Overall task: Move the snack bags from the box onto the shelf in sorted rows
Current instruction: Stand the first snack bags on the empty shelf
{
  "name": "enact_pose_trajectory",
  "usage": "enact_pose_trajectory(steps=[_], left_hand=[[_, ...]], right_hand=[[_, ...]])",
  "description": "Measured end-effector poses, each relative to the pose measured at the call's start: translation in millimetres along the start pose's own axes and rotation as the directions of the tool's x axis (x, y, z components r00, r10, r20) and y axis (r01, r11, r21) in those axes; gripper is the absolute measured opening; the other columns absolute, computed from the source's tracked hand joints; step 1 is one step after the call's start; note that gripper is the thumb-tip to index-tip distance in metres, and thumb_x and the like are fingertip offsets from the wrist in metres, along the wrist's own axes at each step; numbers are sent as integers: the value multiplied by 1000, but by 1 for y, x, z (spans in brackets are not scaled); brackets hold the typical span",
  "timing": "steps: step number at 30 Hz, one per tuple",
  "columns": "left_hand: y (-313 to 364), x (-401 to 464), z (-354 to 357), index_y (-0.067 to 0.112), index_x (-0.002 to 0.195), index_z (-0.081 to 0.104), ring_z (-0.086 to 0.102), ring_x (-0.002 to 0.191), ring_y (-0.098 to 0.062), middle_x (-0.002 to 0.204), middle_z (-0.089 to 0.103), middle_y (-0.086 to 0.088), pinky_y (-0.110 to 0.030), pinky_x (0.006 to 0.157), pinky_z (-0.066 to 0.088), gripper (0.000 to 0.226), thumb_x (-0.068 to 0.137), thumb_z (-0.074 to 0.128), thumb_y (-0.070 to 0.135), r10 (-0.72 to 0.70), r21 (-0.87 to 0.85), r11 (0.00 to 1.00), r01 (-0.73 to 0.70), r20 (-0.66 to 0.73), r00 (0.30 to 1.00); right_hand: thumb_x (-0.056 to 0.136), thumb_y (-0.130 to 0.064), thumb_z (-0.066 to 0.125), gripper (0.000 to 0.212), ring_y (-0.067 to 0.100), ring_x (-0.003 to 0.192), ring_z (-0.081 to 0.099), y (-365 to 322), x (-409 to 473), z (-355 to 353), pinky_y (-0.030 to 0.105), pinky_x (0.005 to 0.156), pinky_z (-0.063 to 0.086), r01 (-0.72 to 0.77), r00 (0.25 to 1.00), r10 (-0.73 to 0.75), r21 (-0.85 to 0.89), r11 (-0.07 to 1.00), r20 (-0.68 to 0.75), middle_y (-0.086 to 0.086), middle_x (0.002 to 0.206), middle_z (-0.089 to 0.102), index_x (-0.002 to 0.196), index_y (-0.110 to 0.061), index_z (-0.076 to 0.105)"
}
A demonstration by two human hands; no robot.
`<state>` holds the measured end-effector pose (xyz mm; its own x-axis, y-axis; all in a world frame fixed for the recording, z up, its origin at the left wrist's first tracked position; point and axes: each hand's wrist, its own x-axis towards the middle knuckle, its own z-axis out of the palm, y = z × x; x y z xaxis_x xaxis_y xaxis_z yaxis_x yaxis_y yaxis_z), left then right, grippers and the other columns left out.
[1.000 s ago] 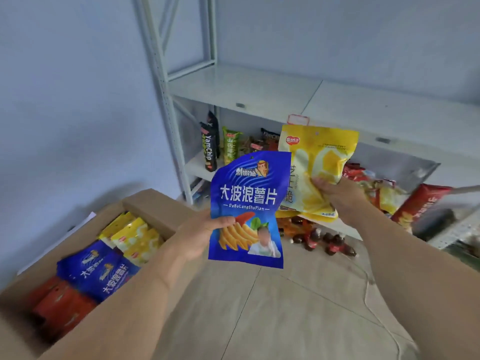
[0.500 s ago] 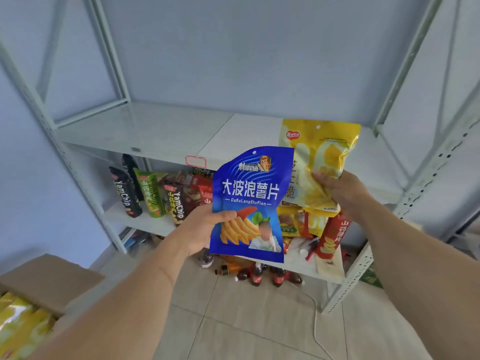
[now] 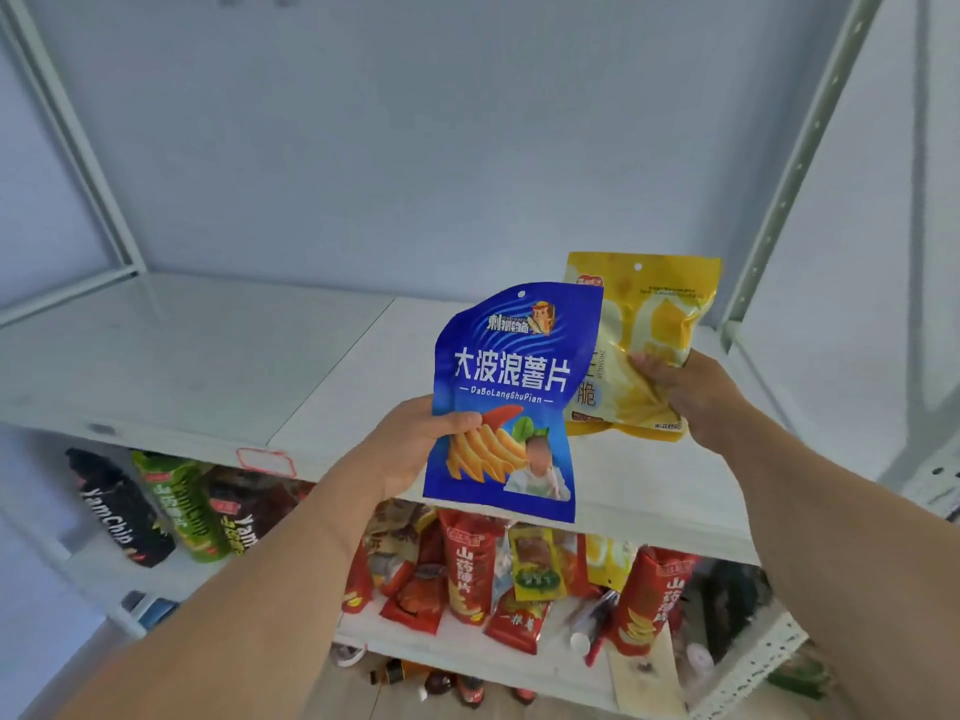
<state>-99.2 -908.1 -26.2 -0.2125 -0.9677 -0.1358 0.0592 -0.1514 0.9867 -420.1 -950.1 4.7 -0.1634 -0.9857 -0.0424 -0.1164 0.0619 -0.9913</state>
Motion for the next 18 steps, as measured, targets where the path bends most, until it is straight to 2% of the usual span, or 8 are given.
enact_pose_trajectory(steps=[6, 7, 10, 13, 18], left_hand=[[18, 104, -4, 10, 116, 68, 72, 101, -23, 111, 76, -8, -36, 86, 58, 27, 90, 67, 14, 0, 13, 1000, -1, 35, 999], [20, 121, -4, 12, 115, 68, 72, 100, -22, 109, 77, -6, -36, 84, 58, 26, 90, 67, 15, 0, 11, 1000, -1, 32, 999], [26, 169, -3, 17, 110, 68, 73, 96, -19, 103, 78, -1, -34, 80, 58, 23, 88, 67, 19, 21, 12, 1000, -22, 35, 999], [26, 213, -2, 17, 111, 68, 73, 97, -19, 105, 77, -2, -34, 80, 58, 33, 79, 69, 25, 28, -19, 999, -27, 30, 999], [23, 275, 1, 15, 114, 67, 73, 100, -21, 109, 76, -4, -36, 83, 58, 37, 79, 69, 25, 24, -37, 999, -23, 27, 999]], right_hand=[[52, -64, 90, 84, 30, 105, 70, 11, 112, -21, 53, 96, 54, -71, 997, 72, 44, 997, -39, -1, 116, 74, 123, -25, 68], [54, -62, 90, 82, 30, 106, 70, 12, 129, -24, 54, 96, 54, -80, 996, 82, 48, 996, -47, 0, 116, 73, 123, -25, 68], [77, -46, 82, 59, 31, 107, 67, 14, 179, -28, 52, 100, 52, -90, 992, 91, 20, 996, -91, 3, 117, 70, 126, -19, 65], [82, -41, 80, 45, 29, 103, 67, 23, 228, -33, 50, 98, 53, -125, 989, 124, -2, 992, -83, 3, 110, 71, 118, -18, 65], [63, -52, 87, 72, 30, 105, 69, 36, 296, -49, 52, 98, 53, -156, 987, 157, 31, 987, -29, 4, 116, 73, 125, -23, 65]])
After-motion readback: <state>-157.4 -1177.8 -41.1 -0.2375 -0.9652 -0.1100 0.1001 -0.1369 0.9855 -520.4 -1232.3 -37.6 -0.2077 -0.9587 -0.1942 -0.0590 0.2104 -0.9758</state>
